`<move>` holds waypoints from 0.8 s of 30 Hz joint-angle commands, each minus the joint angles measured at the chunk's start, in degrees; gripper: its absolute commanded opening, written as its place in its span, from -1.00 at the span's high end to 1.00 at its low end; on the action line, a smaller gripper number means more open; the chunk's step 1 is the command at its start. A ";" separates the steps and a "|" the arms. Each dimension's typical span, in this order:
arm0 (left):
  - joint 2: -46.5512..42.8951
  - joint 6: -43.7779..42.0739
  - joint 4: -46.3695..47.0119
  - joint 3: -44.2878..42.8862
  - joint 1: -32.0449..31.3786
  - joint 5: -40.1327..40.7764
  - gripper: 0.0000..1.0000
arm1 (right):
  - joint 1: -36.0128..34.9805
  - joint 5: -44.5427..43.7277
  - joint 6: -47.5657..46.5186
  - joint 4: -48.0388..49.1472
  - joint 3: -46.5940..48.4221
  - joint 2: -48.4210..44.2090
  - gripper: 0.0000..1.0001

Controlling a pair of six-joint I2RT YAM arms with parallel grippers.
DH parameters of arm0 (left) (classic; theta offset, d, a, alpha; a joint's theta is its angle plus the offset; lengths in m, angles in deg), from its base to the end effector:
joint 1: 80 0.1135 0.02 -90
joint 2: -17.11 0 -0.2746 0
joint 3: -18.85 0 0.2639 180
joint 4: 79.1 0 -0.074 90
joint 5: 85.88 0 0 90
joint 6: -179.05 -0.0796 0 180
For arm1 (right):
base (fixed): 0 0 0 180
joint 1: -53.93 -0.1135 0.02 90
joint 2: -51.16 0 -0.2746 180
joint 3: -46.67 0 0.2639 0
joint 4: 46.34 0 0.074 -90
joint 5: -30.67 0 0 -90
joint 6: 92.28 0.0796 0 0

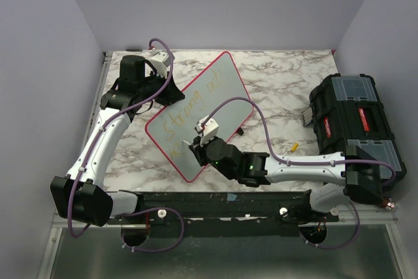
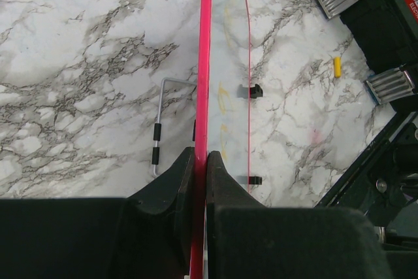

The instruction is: Write a sentence on the whiteboard

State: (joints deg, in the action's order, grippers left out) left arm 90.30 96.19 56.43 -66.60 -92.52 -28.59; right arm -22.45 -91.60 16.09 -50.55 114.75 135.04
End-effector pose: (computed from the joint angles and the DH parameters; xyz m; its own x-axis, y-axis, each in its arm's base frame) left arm 0.3009 -0.1109 0.3573 -0.5945 0.0249 -0.8037 0.5592 0.7311 -0.3910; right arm 0.1302 0.3568 0.2663 -0.2982 -0.0992 -0.9493 -0.6424 0.7565 0.1227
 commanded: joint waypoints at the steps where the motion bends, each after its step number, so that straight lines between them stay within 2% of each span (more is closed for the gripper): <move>1: -0.50 -3.04 -1.48 -0.39 -0.49 3.87 1.00 | 0.23 3.58 0.12 0.84 0.59 0.87 0.99; 13: -0.59 -3.09 -1.45 -0.39 -0.49 3.88 1.00 | 0.23 5.70 4.07 -0.68 -2.45 1.38 0.99; 24: -0.43 -3.08 -1.43 -0.40 -0.49 3.82 1.00 | 0.19 1.49 4.43 -3.20 -2.41 1.38 0.99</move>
State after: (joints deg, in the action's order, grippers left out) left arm 90.30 96.04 56.45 -66.60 -92.52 -28.56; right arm -22.50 -87.76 19.98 -50.64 113.40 135.06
